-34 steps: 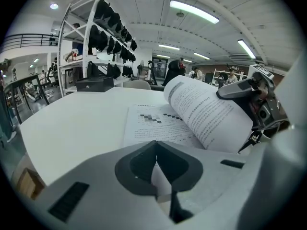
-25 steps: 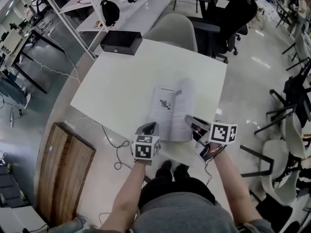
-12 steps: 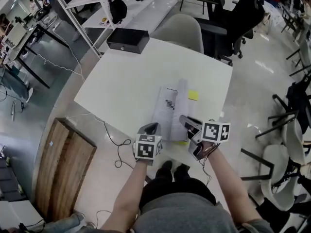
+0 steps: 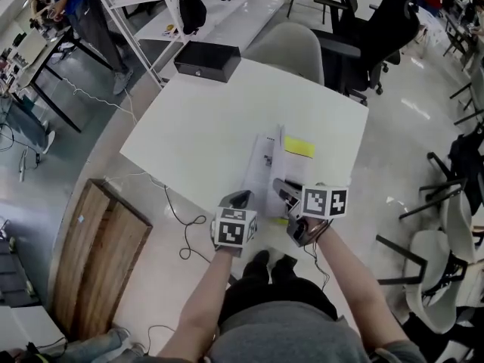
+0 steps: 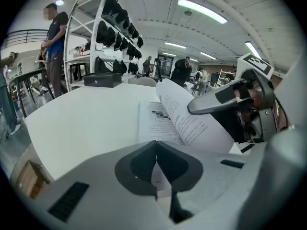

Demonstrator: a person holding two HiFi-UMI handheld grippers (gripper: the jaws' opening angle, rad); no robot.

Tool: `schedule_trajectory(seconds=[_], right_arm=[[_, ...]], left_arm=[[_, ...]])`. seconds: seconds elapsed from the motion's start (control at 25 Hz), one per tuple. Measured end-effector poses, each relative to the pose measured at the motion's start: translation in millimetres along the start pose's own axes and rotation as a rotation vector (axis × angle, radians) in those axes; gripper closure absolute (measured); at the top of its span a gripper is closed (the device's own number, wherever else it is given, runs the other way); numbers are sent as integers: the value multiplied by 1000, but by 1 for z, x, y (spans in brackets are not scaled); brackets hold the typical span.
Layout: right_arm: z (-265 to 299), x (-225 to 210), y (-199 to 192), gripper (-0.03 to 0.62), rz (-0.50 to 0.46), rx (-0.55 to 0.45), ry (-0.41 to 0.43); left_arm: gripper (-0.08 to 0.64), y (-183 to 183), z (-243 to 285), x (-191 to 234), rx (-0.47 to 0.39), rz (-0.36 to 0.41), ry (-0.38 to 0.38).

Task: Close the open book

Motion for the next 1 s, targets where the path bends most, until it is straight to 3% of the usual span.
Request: schedule_trajectory(seconds=[0.52, 1.0], right_arm=[[24, 6, -6, 549, -47, 45, -35], [45, 13, -10, 497, -105, 80, -59]], left_arm=[[553, -1, -5, 8, -8, -12, 12], [553, 0, -9, 18, -8, -23, 23]])
Point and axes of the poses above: the fingertips, and each gripper's own axes: z forward along the fingers, x to its left, y out of its top, the point moved 4 cm from there along -z, backward along the fingers, and after that the axes turned 4 degrees about -y, right-handed, at the moved point
